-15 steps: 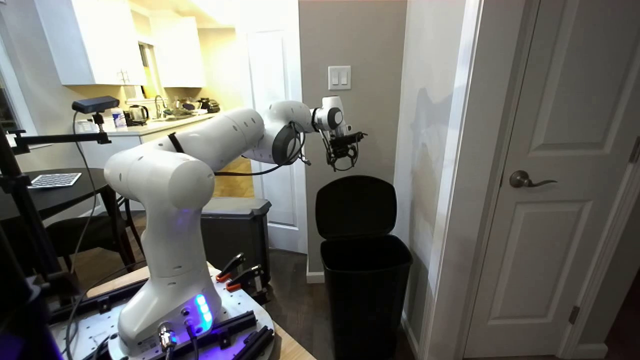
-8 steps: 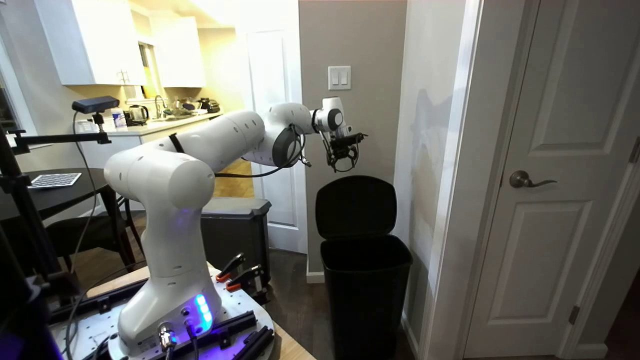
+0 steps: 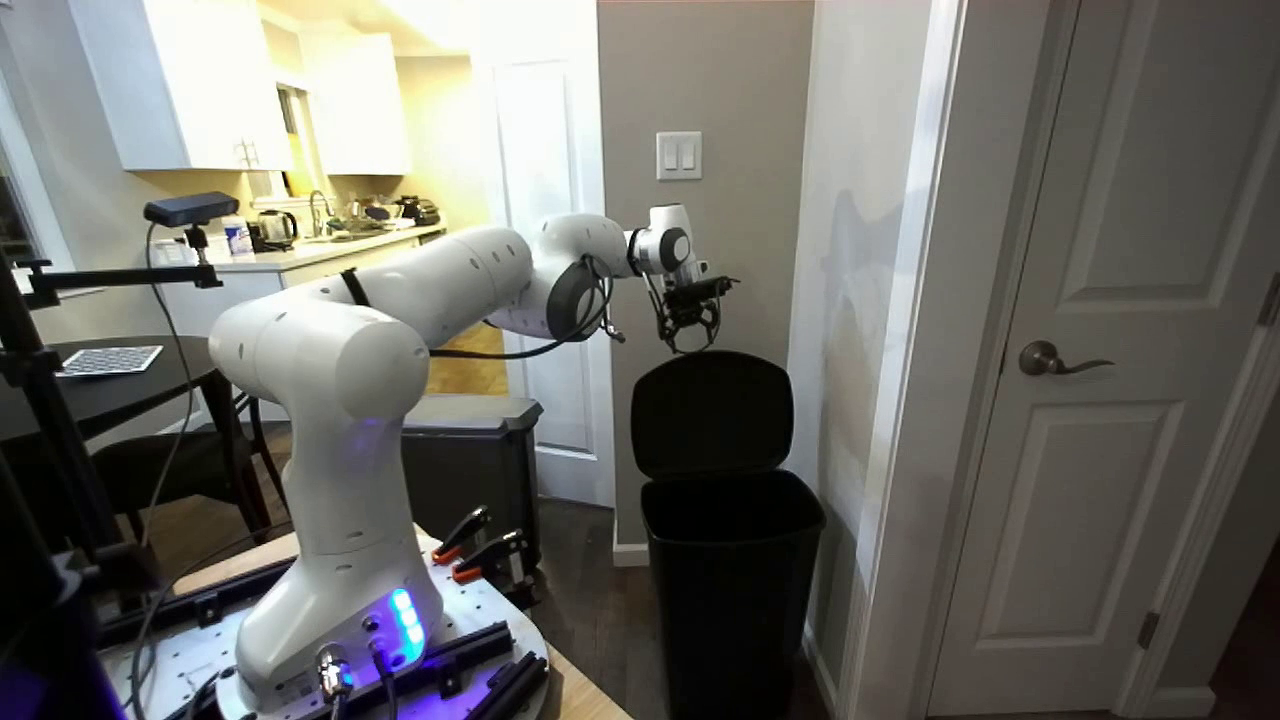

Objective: Close the lid of the bin

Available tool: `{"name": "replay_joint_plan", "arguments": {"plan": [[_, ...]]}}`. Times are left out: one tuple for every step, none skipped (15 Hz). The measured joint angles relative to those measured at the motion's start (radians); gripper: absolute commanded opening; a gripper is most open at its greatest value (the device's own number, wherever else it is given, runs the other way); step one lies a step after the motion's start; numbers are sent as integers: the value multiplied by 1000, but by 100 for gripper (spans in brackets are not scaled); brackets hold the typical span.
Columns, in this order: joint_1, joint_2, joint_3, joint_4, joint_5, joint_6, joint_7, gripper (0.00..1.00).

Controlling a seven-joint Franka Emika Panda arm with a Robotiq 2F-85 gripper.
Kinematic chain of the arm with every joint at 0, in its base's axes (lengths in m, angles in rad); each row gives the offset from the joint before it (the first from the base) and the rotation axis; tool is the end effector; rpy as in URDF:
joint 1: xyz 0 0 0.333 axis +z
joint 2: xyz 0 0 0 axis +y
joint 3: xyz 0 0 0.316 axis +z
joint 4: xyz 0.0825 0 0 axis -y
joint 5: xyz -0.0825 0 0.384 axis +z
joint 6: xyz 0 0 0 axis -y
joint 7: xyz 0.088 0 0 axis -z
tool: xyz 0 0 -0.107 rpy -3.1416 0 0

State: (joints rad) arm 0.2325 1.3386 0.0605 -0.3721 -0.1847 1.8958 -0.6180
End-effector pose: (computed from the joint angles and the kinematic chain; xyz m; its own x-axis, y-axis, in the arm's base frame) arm 0.8021 0.1920 0.2655 0.6121 0.7870 0.0768 0.7625 -0.6132 0.2064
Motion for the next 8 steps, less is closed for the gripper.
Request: {"name": "replay_joint_plan", "arguments": {"plan": [[-1, 6, 0, 0, 2, 24, 0, 100], [-1, 12, 0, 0, 4, 55, 0, 100], [-1, 17, 0, 0, 8, 87, 0, 100], [-1, 23, 1, 0, 15, 114, -1, 100], [-1, 28, 1, 0, 22, 135, -2, 100], [-1, 33, 1, 0, 28, 151, -2, 100], [-2, 38, 2, 0, 33, 159, -2, 100], [-4, 43, 2, 0, 37, 161, -2, 100]]}}
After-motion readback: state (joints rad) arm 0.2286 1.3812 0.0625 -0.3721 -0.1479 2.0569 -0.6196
